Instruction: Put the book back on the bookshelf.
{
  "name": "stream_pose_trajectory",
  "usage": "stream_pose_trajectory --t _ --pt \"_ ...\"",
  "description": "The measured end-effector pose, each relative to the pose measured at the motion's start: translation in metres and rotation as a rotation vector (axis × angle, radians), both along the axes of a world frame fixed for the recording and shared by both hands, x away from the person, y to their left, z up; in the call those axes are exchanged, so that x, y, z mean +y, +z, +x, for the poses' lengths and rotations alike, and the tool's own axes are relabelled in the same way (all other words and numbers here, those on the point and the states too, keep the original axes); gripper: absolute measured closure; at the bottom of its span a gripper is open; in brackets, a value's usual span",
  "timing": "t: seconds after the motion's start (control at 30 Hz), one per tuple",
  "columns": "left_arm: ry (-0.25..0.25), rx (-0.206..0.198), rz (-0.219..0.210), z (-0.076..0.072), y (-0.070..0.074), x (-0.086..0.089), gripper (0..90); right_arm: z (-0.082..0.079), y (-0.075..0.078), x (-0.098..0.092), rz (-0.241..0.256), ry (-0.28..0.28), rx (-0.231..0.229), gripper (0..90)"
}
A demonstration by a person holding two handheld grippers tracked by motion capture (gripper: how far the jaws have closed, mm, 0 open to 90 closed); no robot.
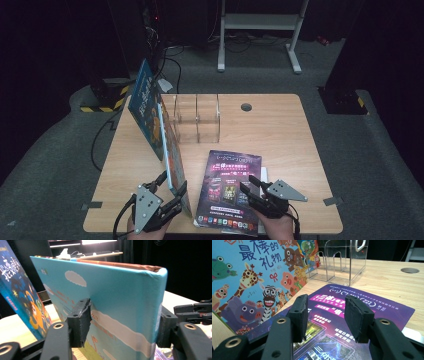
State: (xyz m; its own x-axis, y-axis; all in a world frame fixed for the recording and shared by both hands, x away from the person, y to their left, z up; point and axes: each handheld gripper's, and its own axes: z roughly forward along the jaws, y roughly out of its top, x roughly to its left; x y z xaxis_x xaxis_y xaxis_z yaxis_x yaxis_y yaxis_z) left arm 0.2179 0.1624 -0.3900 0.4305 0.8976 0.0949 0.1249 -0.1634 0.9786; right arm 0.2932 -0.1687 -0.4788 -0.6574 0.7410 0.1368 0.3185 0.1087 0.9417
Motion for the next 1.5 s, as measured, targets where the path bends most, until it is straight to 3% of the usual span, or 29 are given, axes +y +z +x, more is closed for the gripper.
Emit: stream_pose_trajectory --t 0.37,0.73,0.93,1.17,1.5 --pt "0.03 -0.001 0.026 -0.008 0.004 0.018 52.0 -0.001 0.0 0.006 0.005 0.01 0.003 54.2" --pt "0.05 -0.015 0.013 -0.013 0.005 0.037 65.4 -0.001 0.003 0.002 0.022 -0.005 0.006 54.4" --pt "0.057 -0.012 -0.01 -0.012 0.005 0.05 71.2 0.0 0.003 0.002 0.018 -0.001 0.003 54.6" --pt "0.075 -0.013 -0.068 -0.009 0.007 0.065 76.0 0.001 0.004 0.002 0.026 -0.003 0.004 54.7" --pt "0.087 -0.014 -0.065 -0.005 0.008 0.083 76.9 0.001 0.003 0.002 0.024 -0.001 0.009 54.8"
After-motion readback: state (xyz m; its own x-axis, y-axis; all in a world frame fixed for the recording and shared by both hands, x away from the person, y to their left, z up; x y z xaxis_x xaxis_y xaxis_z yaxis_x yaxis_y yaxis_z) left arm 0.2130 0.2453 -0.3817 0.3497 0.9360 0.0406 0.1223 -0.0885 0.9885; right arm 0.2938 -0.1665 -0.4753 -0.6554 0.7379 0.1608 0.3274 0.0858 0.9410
